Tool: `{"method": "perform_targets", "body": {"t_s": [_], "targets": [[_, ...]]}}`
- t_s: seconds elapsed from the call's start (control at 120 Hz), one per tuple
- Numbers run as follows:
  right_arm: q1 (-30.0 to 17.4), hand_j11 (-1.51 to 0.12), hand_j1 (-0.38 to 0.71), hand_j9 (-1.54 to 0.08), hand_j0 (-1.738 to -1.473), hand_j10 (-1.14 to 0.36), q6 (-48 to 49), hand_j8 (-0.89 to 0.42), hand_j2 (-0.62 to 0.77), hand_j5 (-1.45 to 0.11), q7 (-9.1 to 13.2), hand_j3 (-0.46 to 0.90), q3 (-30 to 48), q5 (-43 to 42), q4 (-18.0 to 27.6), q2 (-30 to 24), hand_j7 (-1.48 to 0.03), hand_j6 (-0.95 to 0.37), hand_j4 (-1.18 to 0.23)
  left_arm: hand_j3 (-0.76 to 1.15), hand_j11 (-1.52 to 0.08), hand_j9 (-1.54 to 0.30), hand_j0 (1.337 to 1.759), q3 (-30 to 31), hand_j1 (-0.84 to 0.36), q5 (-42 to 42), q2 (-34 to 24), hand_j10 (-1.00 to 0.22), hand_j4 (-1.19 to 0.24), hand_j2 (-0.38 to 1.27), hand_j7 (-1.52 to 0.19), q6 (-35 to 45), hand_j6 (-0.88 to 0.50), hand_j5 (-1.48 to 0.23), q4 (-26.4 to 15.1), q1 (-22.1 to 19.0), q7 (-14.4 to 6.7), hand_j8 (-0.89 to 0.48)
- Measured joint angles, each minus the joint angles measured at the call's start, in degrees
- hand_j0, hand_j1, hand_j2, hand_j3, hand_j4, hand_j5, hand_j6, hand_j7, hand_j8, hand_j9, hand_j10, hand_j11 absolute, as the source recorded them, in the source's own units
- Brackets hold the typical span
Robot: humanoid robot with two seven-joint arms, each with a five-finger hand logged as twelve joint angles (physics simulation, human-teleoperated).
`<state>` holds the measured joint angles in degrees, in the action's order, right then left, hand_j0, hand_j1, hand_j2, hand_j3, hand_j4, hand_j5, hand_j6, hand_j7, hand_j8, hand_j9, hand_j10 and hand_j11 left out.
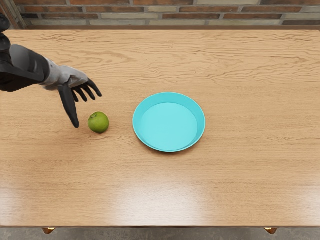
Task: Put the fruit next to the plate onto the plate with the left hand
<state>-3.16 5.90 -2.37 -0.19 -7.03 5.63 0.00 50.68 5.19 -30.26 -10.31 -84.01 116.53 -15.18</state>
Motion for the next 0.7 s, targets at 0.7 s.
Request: {"method": "perform_targets", "body": {"t_s": [0.7], "targets": [[0.0, -0.05, -0.31, -0.05, -1.658, -0.04, 0.0, -0.04, -0.01, -0.05, 0.0, 0.0, 0.0, 0.0, 0.0, 0.0, -0.05, -0.04, -0.04, 0.0, -0.32, -0.32, 1.658, 12.0, 0.05, -5.2, 25.9, -0.25, -0.25, 0.05, -0.32, 29.6, -0.25, -0.32, -7.5, 3.0, -3.9, -0.25]]}}
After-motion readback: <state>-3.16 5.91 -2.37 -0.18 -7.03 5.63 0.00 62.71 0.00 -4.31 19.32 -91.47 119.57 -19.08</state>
